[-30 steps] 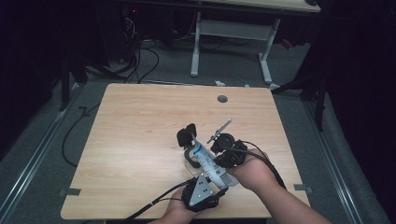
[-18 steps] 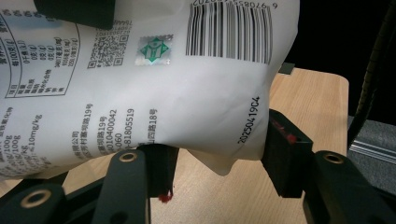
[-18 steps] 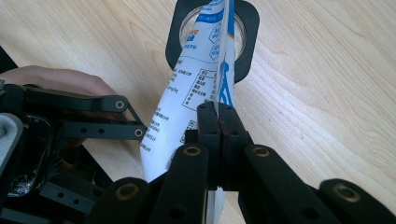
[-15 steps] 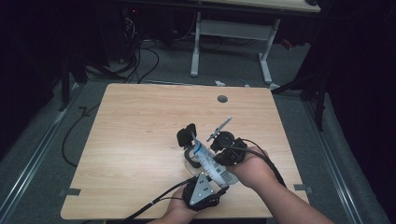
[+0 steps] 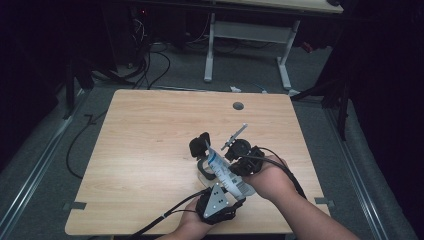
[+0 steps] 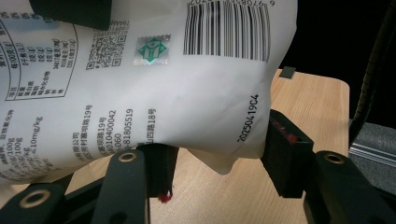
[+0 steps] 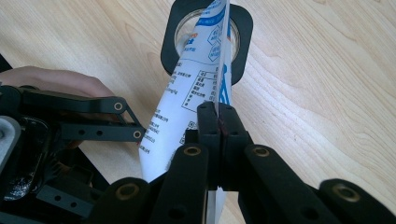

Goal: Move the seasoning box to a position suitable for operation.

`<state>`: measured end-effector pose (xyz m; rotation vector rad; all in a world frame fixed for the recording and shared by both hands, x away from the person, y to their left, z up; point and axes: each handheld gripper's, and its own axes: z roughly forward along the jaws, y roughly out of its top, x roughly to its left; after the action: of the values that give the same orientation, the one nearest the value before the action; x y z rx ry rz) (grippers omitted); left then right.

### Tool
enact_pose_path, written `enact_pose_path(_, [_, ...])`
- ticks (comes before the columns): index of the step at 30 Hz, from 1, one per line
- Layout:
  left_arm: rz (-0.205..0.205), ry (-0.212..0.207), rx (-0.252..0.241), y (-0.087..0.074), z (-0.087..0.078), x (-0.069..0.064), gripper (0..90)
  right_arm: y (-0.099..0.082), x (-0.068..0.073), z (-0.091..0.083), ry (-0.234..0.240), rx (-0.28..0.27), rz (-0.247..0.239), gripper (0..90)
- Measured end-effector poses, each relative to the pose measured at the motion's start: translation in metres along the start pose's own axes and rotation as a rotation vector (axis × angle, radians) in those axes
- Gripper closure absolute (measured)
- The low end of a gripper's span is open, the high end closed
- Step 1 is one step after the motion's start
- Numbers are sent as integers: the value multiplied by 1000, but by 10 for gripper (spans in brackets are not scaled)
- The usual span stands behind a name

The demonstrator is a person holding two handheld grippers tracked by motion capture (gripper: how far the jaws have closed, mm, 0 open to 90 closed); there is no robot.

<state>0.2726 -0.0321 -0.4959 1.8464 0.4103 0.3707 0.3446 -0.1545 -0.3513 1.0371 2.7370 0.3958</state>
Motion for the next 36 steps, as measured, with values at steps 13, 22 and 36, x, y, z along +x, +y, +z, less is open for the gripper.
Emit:
enact_pose_path(13, [-5, 7, -10, 5, 0, 3, 504, 5, -2, -4, -9, -7, -6, 900])
enact_pose_path(22, [-3, 5, -10, 7, 1, 3, 503, 5, -3, -4, -10, -5, -9, 900])
enact_pose_path(36, [-2, 11, -14, 7, 1, 3, 504, 8, -3, -5, -8, 0, -13, 900])
